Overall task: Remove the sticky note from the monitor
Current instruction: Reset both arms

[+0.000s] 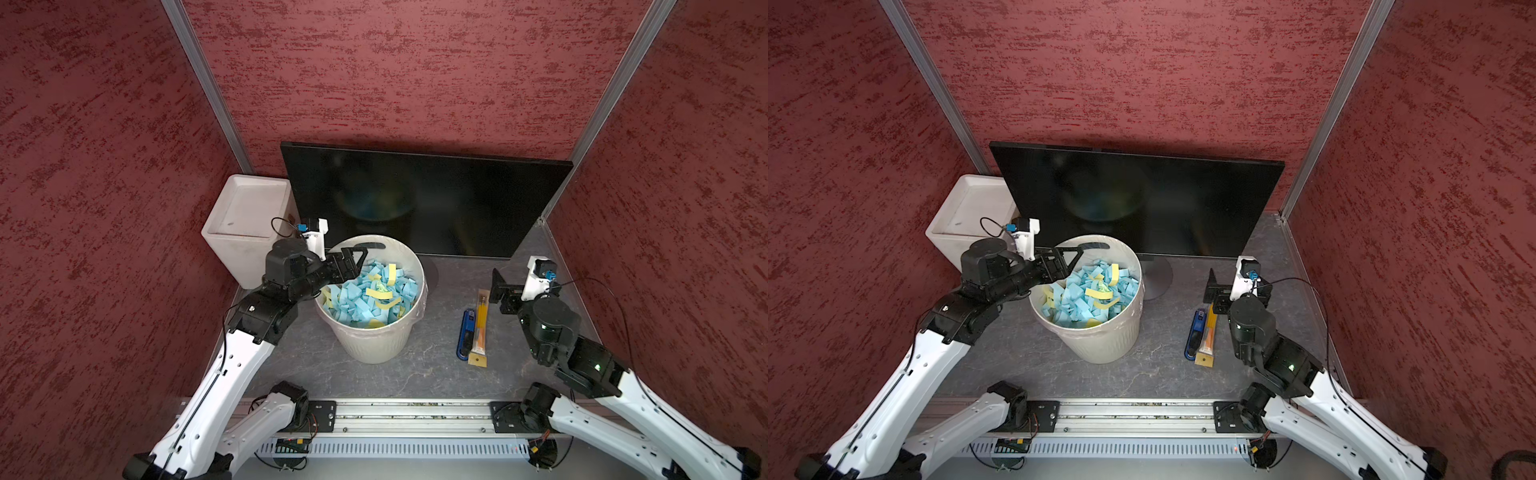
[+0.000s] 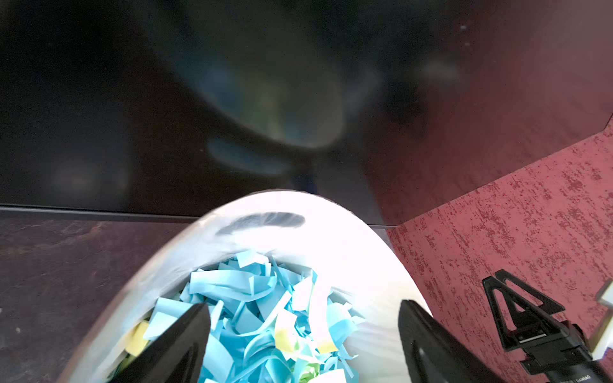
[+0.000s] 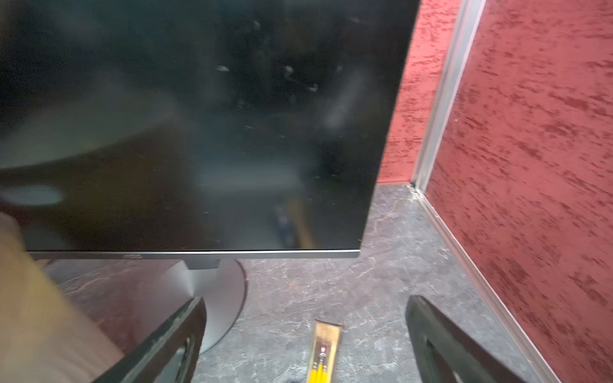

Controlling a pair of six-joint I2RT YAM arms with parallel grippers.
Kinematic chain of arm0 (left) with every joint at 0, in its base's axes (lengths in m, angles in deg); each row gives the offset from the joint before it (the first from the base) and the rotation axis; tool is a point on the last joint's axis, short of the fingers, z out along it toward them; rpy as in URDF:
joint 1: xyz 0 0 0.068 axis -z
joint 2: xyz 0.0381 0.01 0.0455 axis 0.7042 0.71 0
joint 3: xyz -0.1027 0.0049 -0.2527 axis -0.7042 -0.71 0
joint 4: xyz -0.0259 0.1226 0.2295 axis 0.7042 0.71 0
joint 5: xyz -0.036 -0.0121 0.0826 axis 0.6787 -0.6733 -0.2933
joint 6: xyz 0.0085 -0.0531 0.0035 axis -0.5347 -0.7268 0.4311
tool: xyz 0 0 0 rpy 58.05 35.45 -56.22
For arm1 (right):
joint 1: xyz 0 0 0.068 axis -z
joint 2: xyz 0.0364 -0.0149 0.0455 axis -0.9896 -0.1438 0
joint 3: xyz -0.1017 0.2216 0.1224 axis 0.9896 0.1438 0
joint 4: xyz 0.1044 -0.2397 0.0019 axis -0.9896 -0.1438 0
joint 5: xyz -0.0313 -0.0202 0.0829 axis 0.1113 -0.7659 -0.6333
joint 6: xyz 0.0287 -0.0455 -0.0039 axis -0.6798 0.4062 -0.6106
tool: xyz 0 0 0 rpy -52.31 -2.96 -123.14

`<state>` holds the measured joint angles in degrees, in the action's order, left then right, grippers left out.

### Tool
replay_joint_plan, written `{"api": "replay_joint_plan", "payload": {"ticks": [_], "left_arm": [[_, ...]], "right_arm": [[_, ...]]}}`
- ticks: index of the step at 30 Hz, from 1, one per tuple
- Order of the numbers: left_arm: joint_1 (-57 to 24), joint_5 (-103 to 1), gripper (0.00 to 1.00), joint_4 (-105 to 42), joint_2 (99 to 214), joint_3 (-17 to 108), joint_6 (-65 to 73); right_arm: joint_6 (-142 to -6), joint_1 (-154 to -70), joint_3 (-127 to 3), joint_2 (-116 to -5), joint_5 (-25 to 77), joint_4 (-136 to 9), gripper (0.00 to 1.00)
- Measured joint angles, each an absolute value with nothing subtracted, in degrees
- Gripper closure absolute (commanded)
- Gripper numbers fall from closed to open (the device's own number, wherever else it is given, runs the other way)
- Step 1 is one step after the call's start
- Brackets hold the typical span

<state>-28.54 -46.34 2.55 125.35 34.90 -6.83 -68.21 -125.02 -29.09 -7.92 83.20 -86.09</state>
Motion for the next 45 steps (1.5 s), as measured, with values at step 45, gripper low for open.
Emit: {"api": "replay_joint_plan", "payload": {"ticks": [45], "left_arm": [[-37.26,-85.13,0.00,-51.59,135.18,-10.17,11.86]], "right_arm": [[-50.71,-95.73,-1.26,-57.93,69.59,-2.64,0.02]]}}
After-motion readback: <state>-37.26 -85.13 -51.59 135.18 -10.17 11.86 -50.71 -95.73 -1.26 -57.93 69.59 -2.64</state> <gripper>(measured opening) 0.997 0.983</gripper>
